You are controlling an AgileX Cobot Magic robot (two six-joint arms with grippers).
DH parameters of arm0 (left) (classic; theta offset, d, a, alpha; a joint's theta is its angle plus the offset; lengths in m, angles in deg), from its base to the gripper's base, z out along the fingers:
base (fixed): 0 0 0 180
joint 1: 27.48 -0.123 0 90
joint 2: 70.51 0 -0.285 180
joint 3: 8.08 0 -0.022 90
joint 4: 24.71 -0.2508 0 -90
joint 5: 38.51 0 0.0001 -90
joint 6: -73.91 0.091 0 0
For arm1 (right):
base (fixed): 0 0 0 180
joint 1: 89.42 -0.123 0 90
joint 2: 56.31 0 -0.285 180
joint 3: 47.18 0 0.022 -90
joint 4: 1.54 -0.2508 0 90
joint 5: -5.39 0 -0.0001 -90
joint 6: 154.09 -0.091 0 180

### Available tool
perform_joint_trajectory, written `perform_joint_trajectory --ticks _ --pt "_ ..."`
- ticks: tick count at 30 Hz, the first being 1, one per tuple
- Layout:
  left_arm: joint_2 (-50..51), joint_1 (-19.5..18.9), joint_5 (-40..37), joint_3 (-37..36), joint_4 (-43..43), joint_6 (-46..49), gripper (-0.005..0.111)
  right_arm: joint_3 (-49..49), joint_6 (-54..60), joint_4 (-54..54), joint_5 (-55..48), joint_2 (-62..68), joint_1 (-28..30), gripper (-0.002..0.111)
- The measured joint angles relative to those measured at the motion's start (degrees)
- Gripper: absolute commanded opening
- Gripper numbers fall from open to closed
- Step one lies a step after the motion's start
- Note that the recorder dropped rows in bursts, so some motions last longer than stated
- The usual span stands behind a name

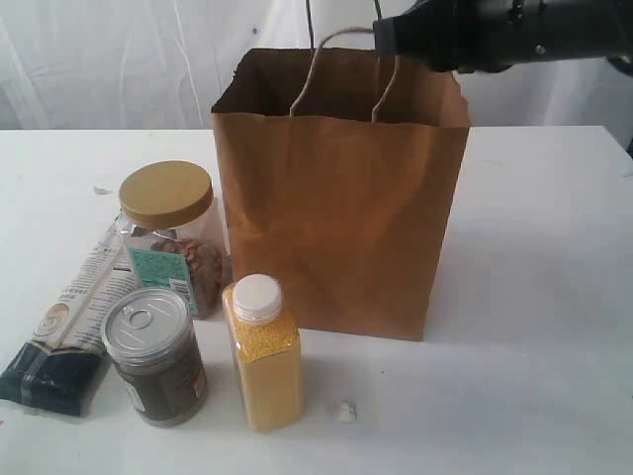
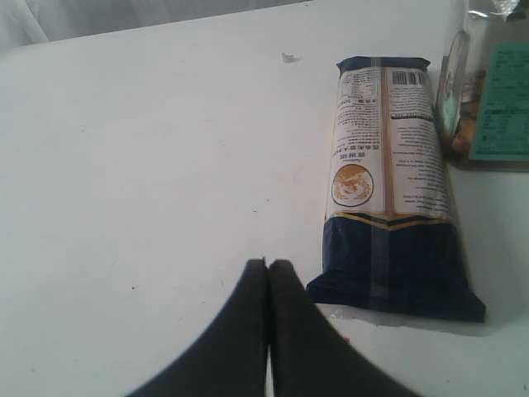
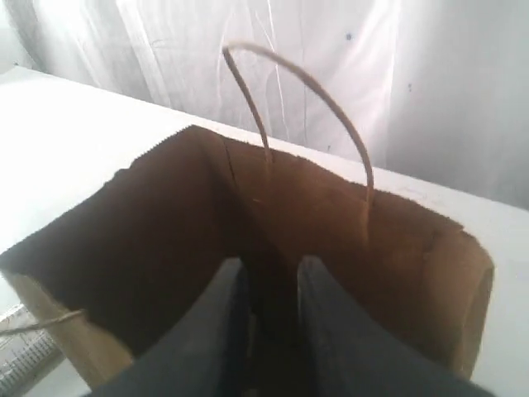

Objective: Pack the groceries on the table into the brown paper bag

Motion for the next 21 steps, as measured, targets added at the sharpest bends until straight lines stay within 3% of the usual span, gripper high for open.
perform_joint_trajectory --ticks 2,8,11,21 --pt "0.00 0.00 0.00 0.00 0.00 0.00 0.000 0.00 -0.49 3.89 -1.54 -3.69 0.00 0.000" --pt "0.00 0.00 0.00 0.00 0.00 0.00 0.000 0.08 -4.32 19.04 -14.44 -14.97 0.00 0.000" --pt "0.00 0.00 0.00 0.00 0.00 0.00 0.000 -0.46 -4.66 21.57 -20.37 -17.65 0.00 0.000" --pt "0.00 0.00 0.00 0.00 0.00 0.00 0.000 -17.89 -4.90 19.65 -14.90 -28.58 0.00 0.000"
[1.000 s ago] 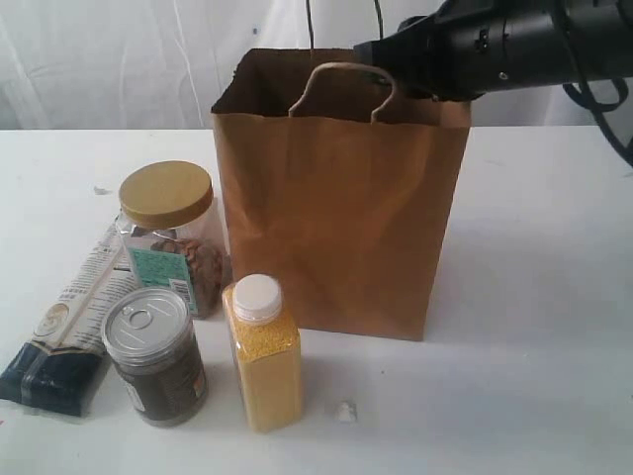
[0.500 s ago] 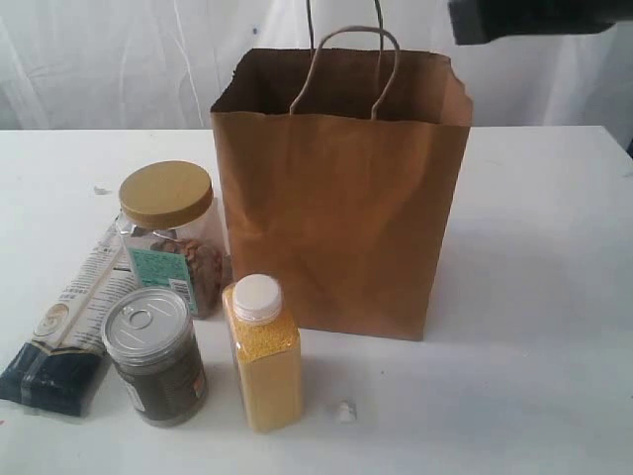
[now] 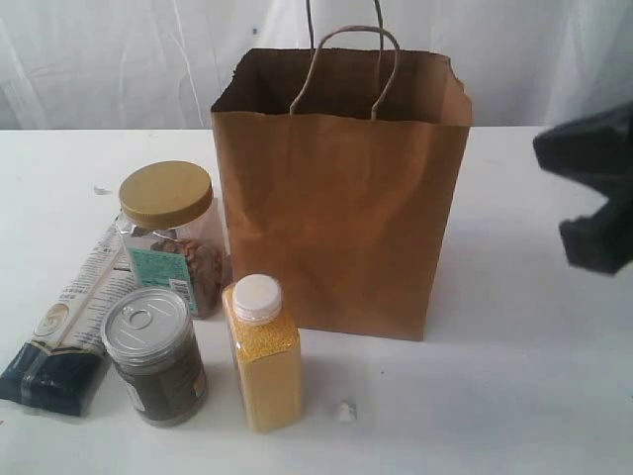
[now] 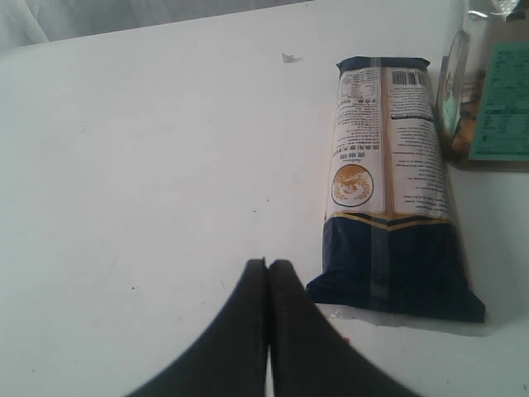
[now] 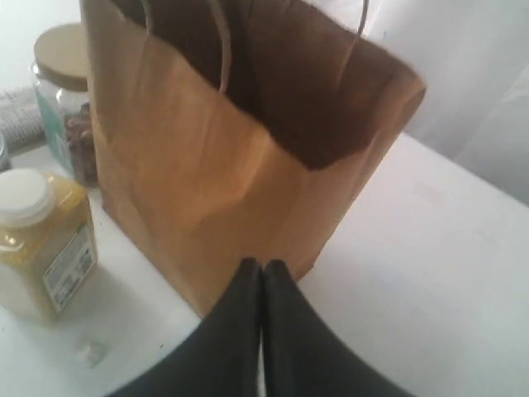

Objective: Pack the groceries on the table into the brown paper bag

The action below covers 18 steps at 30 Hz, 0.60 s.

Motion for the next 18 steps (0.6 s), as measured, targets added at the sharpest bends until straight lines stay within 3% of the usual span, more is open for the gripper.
perform_joint_trajectory --ticks 8,18 --pt "0.00 0.00 0.00 0.00 0.00 0.00 0.000 -13.23 4.52 -9.57 2.34 3.22 -1.05 0.000" --pt "0.00 0.00 0.00 0.00 0.00 0.00 0.000 -12.40 10.85 -10.87 -0.40 16.31 -13.26 0.000"
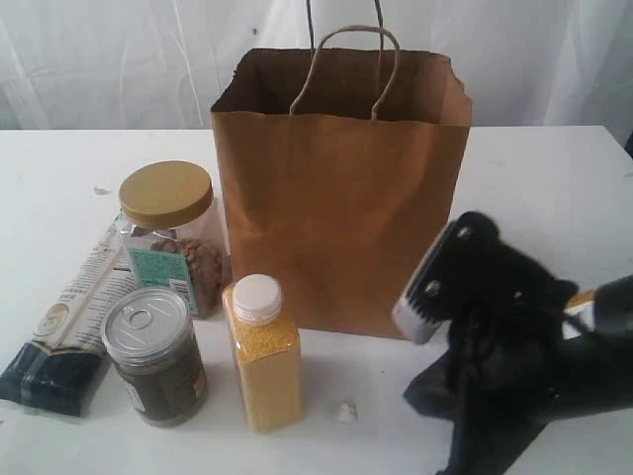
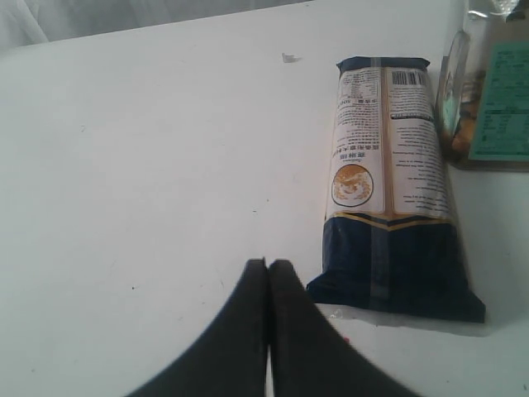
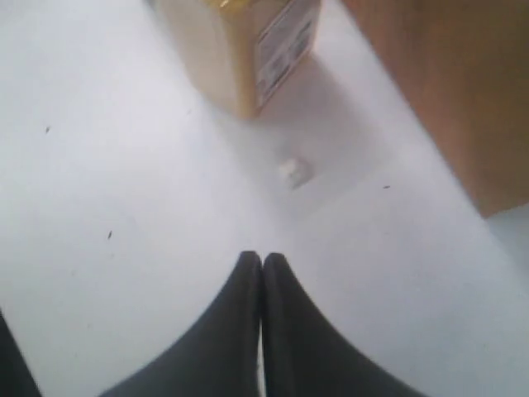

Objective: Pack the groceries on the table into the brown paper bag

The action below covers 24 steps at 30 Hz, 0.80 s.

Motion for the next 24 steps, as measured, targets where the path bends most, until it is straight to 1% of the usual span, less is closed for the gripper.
perform_joint_trajectory --ticks 3,5,10,14,20,24 --pt "0.00 0.00 0.00 0.00 0.00 0.00 0.000 1.88 -0.42 2.05 -0.67 6.95 -4.19 0.000" --pt "0.00 0.00 0.00 0.00 0.00 0.00 0.000 3.69 -0.42 2.27 0.32 11.45 -5.86 0.000" --pt "0.00 0.00 0.00 0.00 0.00 0.00 0.000 7.35 -0.53 2.55 4.43 20.14 -6.38 0.001" --pt "0.00 0.00 0.00 0.00 0.00 0.00 0.000 9.05 -0.53 2.90 4.52 26.20 -6.38 0.013" --pt "0.00 0.00 0.00 0.00 0.00 0.00 0.000 10.52 -0.53 4.17 4.04 30.66 -6.38 0.031" --pt "0.00 0.00 0.00 0.00 0.00 0.00 0.000 10.66 -0.53 5.68 8.04 31.19 -6.38 0.033"
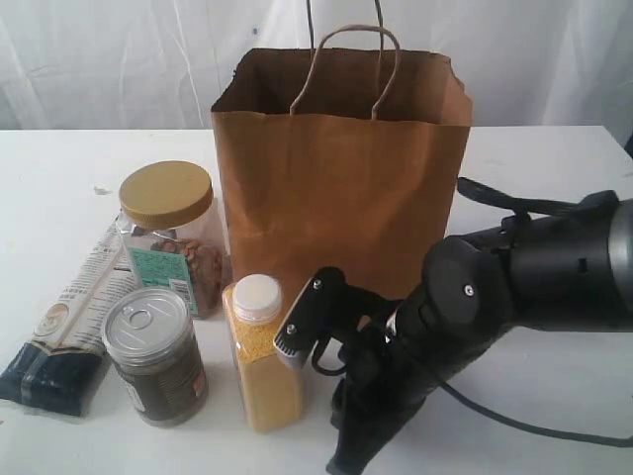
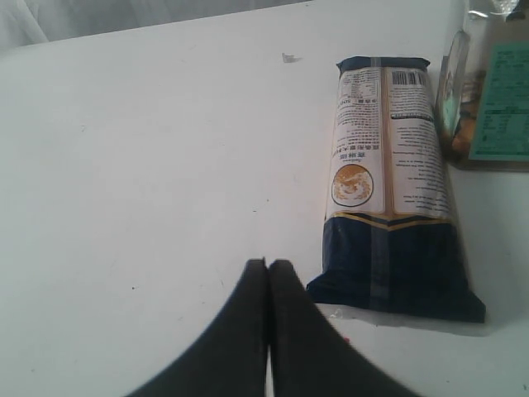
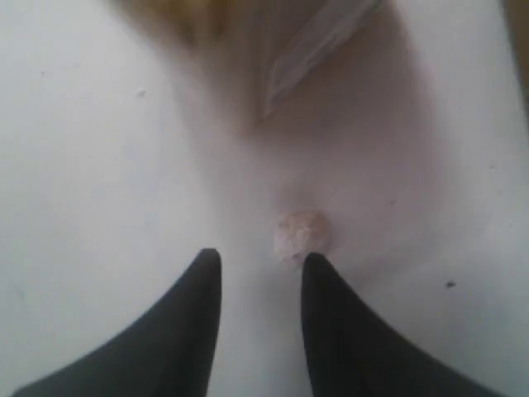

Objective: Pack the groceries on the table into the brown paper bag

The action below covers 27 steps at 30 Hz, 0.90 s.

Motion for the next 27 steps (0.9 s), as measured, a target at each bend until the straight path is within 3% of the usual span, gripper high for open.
perform_joint_trajectory --ticks 6,27 --pt "0.00 0.00 0.00 0.00 0.00 0.00 0.000 0.26 -0.92 0.22 7.70 0.00 0.00 0.033" --pt "0.00 0.00 0.00 0.00 0.00 0.00 0.000 0.34 -1.77 -0.67 8.22 5.61 0.00 0.041"
